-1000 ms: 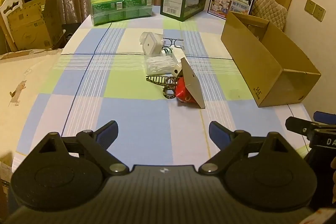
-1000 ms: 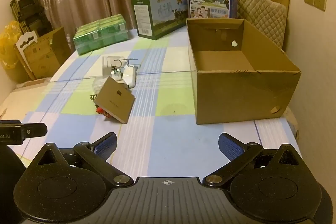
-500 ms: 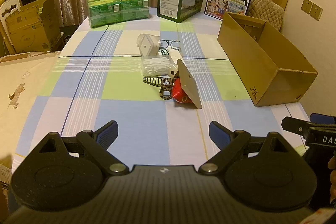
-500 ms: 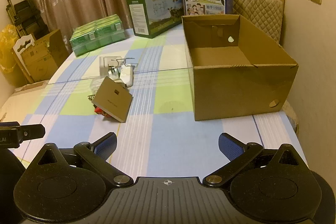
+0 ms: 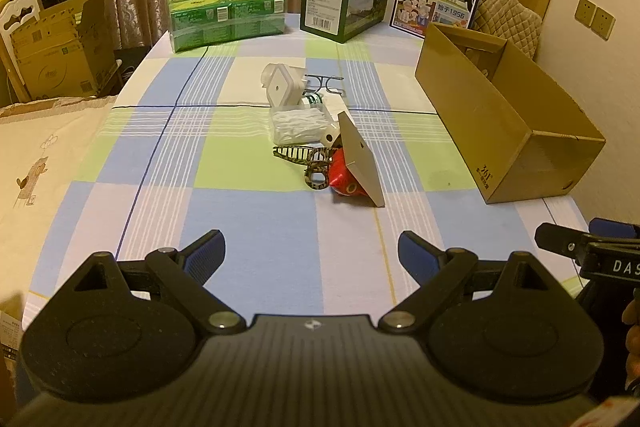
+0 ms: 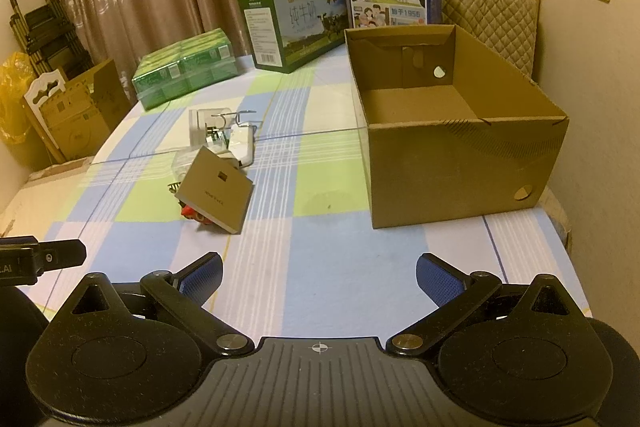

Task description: Organize rigid objects

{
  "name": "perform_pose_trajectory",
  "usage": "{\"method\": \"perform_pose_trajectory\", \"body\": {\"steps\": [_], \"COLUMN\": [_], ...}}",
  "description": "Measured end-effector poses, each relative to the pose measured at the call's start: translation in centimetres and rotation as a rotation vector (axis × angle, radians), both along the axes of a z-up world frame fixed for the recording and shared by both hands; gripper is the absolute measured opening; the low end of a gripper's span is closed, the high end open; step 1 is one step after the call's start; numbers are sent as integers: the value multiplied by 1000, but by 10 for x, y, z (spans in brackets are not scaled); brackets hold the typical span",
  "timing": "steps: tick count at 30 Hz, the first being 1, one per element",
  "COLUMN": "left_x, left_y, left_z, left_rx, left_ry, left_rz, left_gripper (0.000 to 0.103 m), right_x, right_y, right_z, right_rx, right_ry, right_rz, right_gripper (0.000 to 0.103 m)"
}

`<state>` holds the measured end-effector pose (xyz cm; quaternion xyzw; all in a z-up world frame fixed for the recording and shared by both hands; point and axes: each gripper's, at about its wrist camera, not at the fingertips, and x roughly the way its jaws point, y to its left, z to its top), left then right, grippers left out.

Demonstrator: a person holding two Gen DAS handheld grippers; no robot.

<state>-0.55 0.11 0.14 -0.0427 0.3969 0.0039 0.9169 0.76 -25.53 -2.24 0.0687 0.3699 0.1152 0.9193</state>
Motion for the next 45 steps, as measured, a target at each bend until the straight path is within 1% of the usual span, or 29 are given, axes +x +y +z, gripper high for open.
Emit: {"method": "perform_pose_trajectory", "body": {"steps": [29, 45], "left_x": [0, 1], "left_y": [3, -8], "left_z": [-2, 0], "left_rx": [-9, -3], "left_ry": [6, 4], "left_rz": [6, -25], "left_gripper": [91, 91], "right_x": [1, 2], "right_y": [1, 5], "right_z": [0, 1], "right_rx": [1, -3], "right_ry": [5, 1], "right_rz": [-1, 6], "right_gripper": [101, 101]}}
